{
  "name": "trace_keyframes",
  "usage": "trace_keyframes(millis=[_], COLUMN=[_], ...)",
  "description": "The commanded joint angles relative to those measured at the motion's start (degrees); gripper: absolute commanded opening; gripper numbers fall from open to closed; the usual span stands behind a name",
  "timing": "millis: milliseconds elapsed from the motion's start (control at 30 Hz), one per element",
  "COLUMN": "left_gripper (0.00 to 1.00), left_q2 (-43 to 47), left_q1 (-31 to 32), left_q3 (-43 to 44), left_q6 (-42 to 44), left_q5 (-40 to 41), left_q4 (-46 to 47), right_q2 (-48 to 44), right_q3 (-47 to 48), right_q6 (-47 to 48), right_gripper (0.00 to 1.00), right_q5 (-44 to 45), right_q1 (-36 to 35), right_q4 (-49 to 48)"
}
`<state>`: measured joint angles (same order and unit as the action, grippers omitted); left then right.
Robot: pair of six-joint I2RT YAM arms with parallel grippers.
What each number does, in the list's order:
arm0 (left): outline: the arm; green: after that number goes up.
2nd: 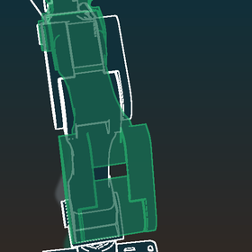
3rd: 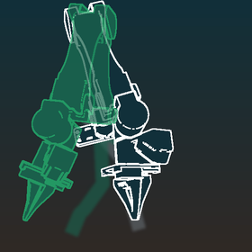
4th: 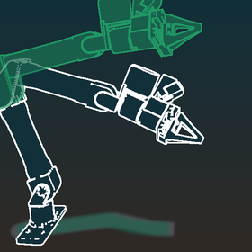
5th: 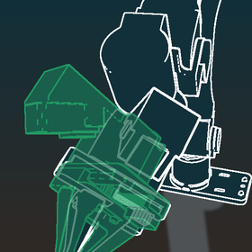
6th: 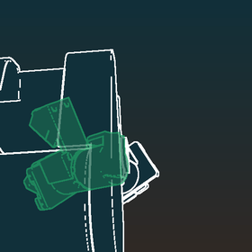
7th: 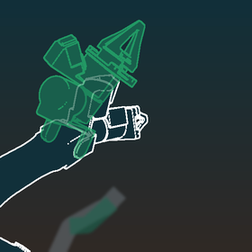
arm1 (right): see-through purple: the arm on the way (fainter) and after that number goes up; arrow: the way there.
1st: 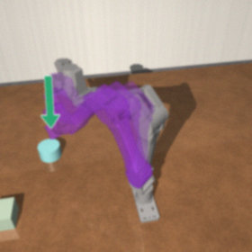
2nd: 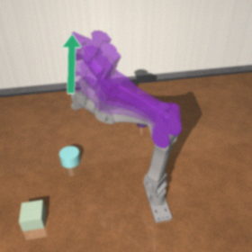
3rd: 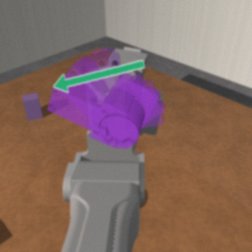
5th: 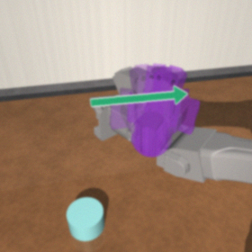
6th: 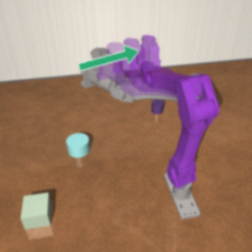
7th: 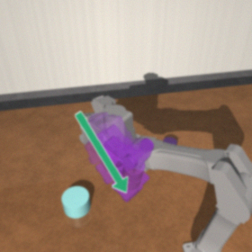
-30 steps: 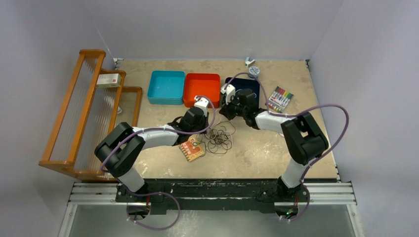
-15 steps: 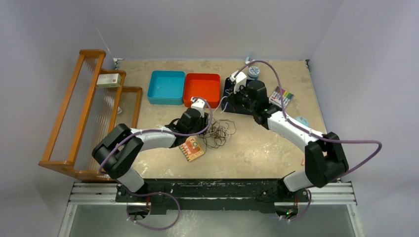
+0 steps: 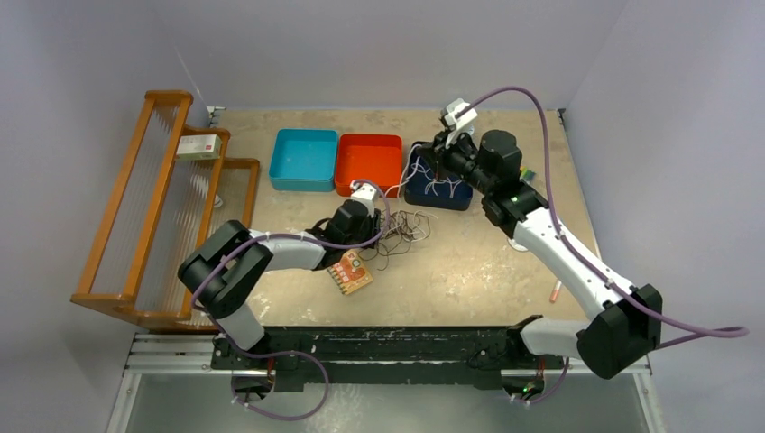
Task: Untangle the cables
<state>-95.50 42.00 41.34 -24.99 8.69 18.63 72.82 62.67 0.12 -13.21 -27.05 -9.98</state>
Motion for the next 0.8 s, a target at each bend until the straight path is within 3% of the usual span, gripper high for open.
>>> trace_keyframes(millis=[0, 233, 767], left_gripper=[0.30, 0.00, 0.00], left_q2=[-0.7, -1.6, -3.3], left_q1=[-0.3, -0.3, -0.3], left_q3=[-0.5, -1.2, -2.0], left_q6=[-0.8, -0.8, -0.6], left_q5=[-1.2, -1.1, 0.3], left_q4=[3.7, 4.4, 5.1], right_q2=[-3.6, -8.0, -15.4], right_q3=[4.2, 6.1, 11.4], right_q6=[-1.6, -3.2, 3.0], right_gripper=[0.00, 0.00, 0.00], right_q5=[-1.4, 5.3, 20.2], right_q1=[0.0, 0.0, 0.0], right_q4=[0.2, -1.2, -5.2])
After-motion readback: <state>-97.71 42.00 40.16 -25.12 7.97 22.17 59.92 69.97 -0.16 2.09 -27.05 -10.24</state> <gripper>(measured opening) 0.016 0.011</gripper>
